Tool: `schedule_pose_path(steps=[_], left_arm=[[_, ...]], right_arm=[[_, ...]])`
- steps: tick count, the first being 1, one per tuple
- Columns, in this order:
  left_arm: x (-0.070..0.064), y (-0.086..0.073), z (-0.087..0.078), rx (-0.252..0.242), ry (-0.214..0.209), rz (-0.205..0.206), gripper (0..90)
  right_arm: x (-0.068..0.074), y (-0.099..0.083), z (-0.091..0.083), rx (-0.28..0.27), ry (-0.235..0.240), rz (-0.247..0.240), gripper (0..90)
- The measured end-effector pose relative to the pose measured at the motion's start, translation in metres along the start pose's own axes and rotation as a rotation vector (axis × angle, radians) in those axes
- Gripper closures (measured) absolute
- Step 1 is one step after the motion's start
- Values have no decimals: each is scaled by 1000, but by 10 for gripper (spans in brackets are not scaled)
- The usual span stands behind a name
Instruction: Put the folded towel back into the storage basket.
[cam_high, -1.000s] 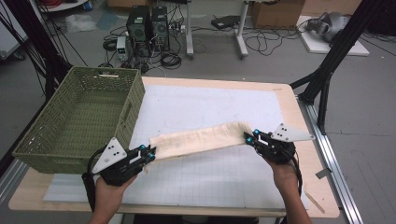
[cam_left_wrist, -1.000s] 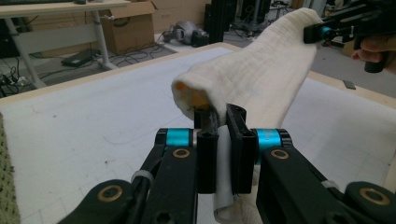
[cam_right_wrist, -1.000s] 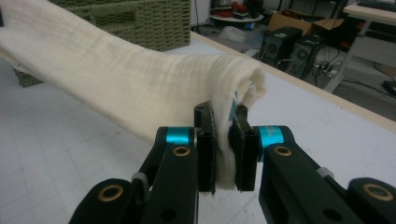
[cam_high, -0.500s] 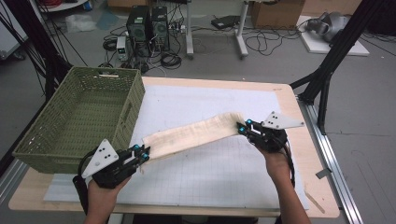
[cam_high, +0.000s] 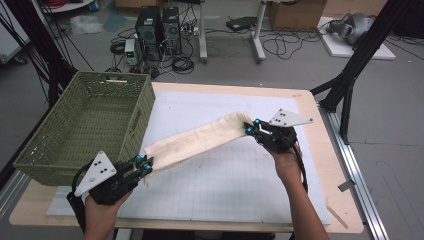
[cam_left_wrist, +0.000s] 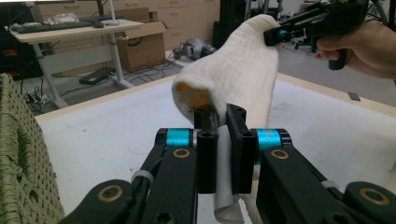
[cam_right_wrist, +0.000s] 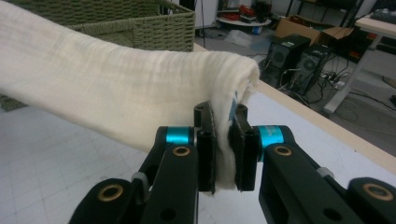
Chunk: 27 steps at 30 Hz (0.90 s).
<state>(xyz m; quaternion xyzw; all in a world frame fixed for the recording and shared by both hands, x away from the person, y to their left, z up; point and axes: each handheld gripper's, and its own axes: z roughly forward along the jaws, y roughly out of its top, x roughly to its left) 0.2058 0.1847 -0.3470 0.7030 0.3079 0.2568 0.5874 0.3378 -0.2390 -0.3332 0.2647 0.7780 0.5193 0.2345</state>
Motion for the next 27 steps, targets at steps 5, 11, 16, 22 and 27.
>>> schedule_pose_path(steps=[5,11,16,22,27], left_arm=[[1,0,-5,-12,6,4,833],[4,-3,-12,-19,17,1,834],[7,-1,-19,-26,30,2,834],[9,-1,-26,-35,39,2,834],[13,0,-32,-46,49,-1,834]], right_arm=[[0,6,11,12,2,-3,823],[2,16,21,13,10,-16,823],[4,25,33,23,20,-30,823],[6,37,47,23,34,-43,823],[7,47,61,21,43,-43,824]])
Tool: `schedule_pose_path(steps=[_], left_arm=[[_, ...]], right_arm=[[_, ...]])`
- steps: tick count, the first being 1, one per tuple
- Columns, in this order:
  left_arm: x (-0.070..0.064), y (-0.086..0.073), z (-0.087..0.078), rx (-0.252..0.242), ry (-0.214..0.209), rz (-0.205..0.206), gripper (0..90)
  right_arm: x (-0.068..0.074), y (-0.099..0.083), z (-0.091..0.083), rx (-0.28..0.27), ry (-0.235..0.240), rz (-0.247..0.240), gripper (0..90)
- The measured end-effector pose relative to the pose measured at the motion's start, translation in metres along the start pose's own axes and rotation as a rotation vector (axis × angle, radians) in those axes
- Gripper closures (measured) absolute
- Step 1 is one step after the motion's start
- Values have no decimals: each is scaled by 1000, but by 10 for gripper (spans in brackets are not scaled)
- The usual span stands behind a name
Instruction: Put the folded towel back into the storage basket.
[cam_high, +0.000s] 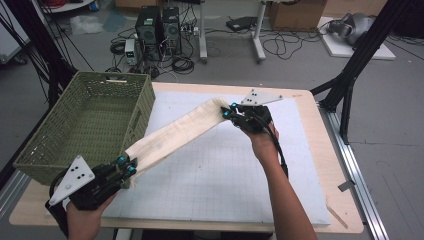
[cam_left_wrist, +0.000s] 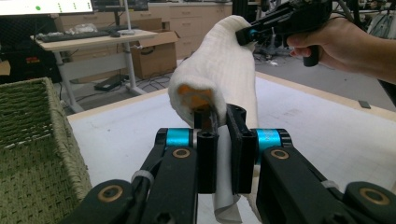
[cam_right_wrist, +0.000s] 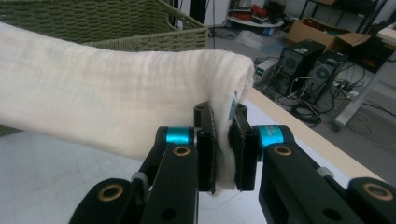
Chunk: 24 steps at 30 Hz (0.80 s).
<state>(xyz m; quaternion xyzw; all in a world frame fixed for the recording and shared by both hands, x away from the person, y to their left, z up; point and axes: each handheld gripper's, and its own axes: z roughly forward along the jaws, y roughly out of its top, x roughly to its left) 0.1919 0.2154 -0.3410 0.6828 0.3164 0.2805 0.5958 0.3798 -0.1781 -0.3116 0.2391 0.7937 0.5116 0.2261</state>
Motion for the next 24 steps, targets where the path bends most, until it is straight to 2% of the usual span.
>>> schedule_pose_path(steps=[5,6,12,16,20,24], left_arm=[[4,2,-10,-11,24,6,834],[5,2,-12,-14,31,5,834],[11,1,-23,-22,58,1,834],[14,3,-31,-28,70,4,834],[16,4,-35,-29,91,10,834],[22,4,-40,-36,115,-1,834]], right_arm=[[3,11,15,8,16,-19,824],[5,17,22,-4,25,-26,824],[8,25,35,-23,55,-31,825],[8,32,44,-59,94,-13,825],[10,39,58,-49,99,-22,826],[12,48,71,-40,110,-29,826]])
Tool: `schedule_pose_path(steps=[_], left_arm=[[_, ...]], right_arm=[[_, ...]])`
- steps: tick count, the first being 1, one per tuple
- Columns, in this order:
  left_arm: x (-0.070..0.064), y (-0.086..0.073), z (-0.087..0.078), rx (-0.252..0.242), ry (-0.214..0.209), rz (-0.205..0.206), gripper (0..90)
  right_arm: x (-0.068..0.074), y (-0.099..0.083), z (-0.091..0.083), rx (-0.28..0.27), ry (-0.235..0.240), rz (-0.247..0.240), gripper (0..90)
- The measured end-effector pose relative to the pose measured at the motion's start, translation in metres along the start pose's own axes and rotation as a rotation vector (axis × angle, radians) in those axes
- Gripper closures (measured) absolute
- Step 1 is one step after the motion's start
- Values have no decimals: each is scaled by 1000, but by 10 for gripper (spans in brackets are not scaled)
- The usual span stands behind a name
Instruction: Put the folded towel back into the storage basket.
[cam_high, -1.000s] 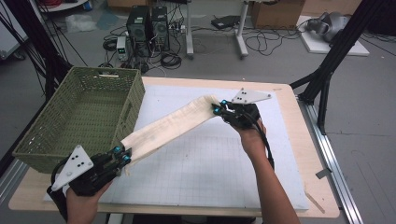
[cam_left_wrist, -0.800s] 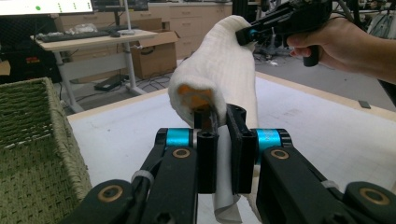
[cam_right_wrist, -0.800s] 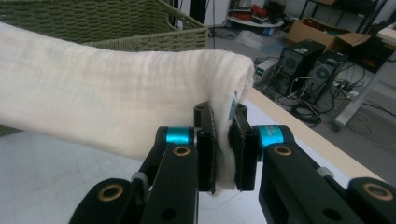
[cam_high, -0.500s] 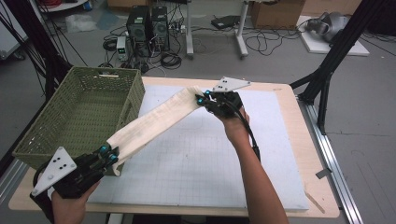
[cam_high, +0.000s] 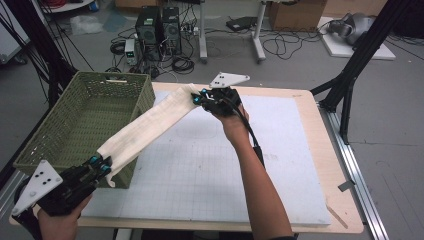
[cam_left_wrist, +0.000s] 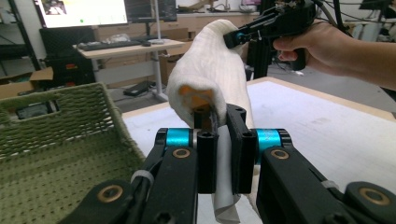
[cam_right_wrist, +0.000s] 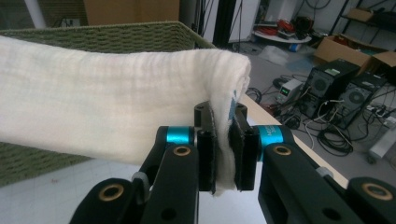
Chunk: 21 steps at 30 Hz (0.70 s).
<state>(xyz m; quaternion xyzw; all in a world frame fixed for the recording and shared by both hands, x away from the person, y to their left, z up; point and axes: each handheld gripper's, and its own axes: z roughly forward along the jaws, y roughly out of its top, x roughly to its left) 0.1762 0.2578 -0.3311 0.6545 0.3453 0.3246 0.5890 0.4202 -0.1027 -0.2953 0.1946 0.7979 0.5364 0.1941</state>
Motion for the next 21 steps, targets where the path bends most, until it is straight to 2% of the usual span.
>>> schedule_pose_path(steps=[6,13,14,15,21], left_arm=[[12,-3,-10,-4,42,-17,833],[26,-7,-23,0,91,-28,834],[28,-7,-25,0,99,-27,834],[30,-7,-26,0,108,-26,834],[42,-6,-36,-3,155,-32,834]], right_arm=[[6,12,24,18,12,-13,826],[14,30,50,30,37,-44,826],[16,36,58,27,42,-59,826],[16,36,58,27,42,-59,826],[21,50,84,31,71,-62,826]])
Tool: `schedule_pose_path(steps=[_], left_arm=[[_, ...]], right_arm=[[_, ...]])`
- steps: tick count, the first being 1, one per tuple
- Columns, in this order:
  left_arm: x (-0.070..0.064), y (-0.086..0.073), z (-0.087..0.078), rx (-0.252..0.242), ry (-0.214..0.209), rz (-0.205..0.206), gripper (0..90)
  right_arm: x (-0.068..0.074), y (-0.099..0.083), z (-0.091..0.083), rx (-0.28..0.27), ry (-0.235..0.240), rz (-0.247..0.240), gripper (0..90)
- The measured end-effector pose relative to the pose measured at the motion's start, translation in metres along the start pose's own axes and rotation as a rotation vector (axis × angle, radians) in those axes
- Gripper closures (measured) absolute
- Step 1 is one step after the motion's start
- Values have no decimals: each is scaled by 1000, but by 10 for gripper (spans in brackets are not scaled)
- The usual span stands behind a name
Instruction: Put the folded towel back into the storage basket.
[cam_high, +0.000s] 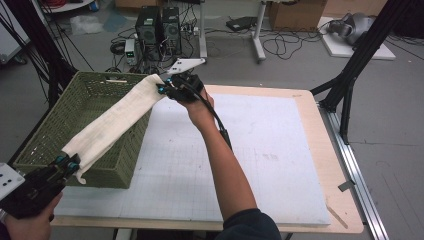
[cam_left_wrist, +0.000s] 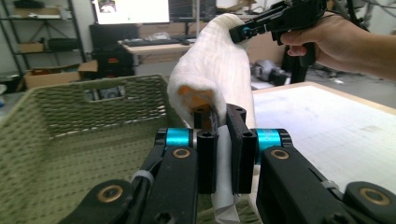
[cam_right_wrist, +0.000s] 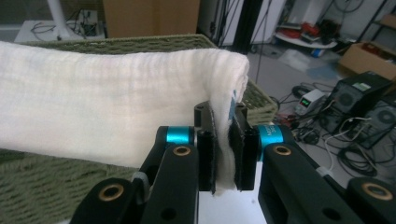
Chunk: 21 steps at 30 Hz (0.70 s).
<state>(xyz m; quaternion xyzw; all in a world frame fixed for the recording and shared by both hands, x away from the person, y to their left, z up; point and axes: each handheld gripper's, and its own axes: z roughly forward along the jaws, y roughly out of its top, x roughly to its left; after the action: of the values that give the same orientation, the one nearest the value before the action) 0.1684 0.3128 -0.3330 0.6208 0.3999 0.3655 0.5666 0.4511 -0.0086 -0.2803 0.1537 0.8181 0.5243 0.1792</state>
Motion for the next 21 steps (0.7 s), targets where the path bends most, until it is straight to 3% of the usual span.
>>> schedule_pose_path(steps=[7,11,21], left_arm=[[17,-3,-4,17,50,-19,833],[26,-4,-5,24,71,-18,833],[51,-5,-7,68,123,-18,831]], right_arm=[[4,19,38,12,16,-15,826],[3,27,49,8,21,-15,826],[9,40,92,54,20,-28,826]])
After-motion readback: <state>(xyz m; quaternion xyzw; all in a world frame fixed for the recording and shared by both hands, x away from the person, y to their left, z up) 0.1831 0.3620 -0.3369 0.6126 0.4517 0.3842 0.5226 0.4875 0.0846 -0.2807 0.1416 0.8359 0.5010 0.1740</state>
